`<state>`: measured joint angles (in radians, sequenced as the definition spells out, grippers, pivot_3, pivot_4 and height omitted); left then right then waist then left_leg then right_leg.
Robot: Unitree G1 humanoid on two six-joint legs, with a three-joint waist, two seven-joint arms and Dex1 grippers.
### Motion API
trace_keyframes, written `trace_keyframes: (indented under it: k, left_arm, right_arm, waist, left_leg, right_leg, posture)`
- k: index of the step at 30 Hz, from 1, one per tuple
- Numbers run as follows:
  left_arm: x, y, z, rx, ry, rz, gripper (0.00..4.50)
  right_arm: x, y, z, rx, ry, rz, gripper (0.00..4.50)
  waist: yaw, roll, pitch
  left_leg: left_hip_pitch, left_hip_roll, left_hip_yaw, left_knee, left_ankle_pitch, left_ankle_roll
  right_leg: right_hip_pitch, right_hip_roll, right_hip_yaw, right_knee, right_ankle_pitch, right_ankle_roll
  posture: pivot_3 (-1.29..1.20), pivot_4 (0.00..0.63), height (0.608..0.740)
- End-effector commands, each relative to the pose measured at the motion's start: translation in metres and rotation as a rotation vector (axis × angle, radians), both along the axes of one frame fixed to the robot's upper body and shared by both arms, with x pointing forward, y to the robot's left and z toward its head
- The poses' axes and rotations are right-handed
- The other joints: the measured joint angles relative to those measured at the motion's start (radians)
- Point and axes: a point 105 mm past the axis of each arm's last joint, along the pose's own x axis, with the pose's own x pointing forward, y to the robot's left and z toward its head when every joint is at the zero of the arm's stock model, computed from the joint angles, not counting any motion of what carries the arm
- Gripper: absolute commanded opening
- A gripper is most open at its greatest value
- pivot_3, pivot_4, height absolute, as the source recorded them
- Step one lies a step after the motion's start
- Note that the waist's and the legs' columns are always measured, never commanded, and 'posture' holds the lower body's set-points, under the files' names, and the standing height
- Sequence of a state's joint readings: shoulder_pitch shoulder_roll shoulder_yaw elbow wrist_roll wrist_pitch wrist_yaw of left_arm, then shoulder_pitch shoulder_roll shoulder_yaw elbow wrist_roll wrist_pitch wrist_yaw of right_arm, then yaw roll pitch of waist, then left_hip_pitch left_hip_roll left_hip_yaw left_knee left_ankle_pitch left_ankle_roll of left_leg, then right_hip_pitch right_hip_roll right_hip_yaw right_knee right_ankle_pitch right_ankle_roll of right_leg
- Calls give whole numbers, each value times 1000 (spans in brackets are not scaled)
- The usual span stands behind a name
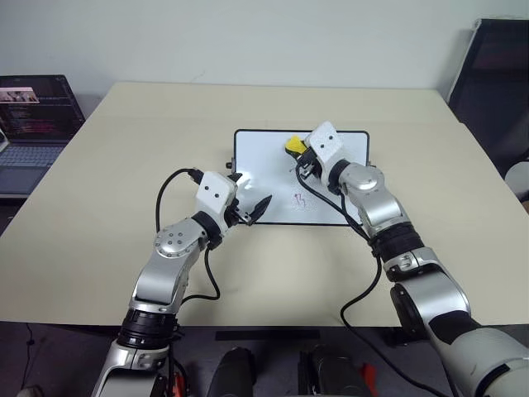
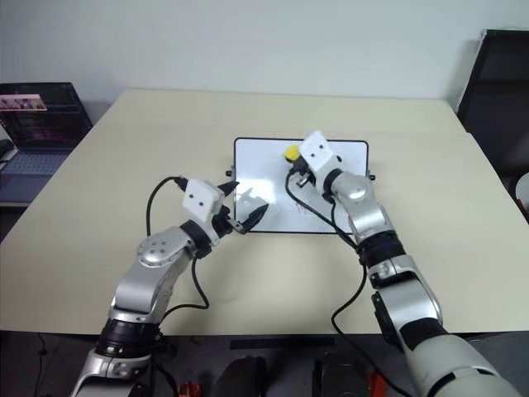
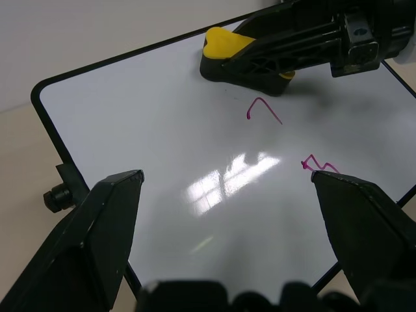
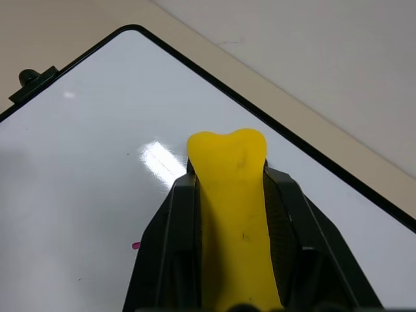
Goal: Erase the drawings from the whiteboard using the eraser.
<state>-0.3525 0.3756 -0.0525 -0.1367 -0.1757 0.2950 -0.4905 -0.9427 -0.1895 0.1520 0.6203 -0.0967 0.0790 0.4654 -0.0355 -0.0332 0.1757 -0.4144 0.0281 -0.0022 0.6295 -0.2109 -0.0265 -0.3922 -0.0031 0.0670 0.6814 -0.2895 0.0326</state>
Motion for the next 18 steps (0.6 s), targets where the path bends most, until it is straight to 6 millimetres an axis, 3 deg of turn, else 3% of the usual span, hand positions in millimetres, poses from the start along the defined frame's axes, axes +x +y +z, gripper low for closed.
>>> trace_keyframes:
  k: [1,6,13,18]
  left_arm:
    - [-4,-2,14,-9,-60,-5,4500]
    - [-4,-3,14,-10,-59,-9,4500]
    - [-2,-5,13,-10,-56,-22,4500]
    - [-2,-7,14,-11,-58,-29,4500]
  right_arm:
    - [-1,-10,-11,-28,36,-19,959]
    - [-1,-18,-10,-26,33,-42,959]
    - [9,-29,26,86,-66,-93,959]
    - [17,-36,36,108,-100,-140,959]
  waist:
    - [1,0,0]
    - [1,0,0]
    - [3,0,0]
    - [2,0,0]
  left_leg:
    - [0,0,0,0,0,0]
    - [1,0,0,0,0,0]
    - [1,-1,0,0,0,0]
    - [1,0,0,0,0,0]
  right_leg:
    - [0,0,0,0,0,0]
    - [2,0,-1,0,0,0]
    - [2,0,-2,-1,0,0]
    - [2,0,-1,-1,0,0]
  posture:
    - [0,150,740]
    - [0,150,740]
    - [0,150,740]
    - [0,150,740]
